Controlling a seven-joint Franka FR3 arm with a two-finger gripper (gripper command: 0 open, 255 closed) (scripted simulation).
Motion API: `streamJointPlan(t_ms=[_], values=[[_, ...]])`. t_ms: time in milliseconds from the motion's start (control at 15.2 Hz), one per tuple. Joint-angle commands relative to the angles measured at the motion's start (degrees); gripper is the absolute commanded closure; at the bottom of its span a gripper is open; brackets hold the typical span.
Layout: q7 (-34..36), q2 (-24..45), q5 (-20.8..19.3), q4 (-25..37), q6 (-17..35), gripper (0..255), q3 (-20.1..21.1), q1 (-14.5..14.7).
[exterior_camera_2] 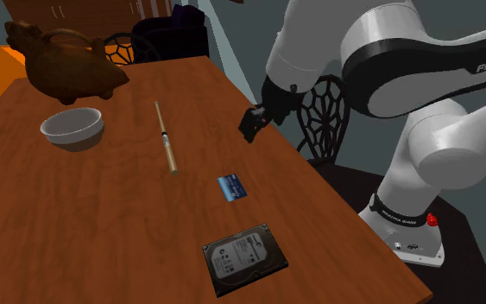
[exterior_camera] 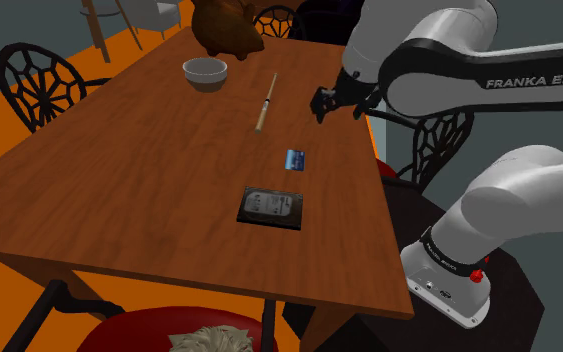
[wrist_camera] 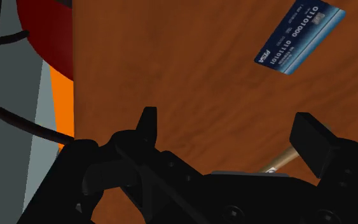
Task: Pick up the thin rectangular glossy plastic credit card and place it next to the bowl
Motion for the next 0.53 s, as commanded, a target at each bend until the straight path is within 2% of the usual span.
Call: streamJointPlan(t_ms=[0, 132, 264, 462], values=[[7.8, 3.2, 0.1, -0.9, 5.3, 0, 6.1, -2.2], [15.3, 6.6, -0.6, -0.6, 9.5, 0, 12.5, -5.6], [23.2, 10.1, -2.2, 0.6, 13.2, 0, 19.7, -10.5], [35.7, 15.0, -6.2, 3.7, 17.4, 0, 32.4, -21.2]])
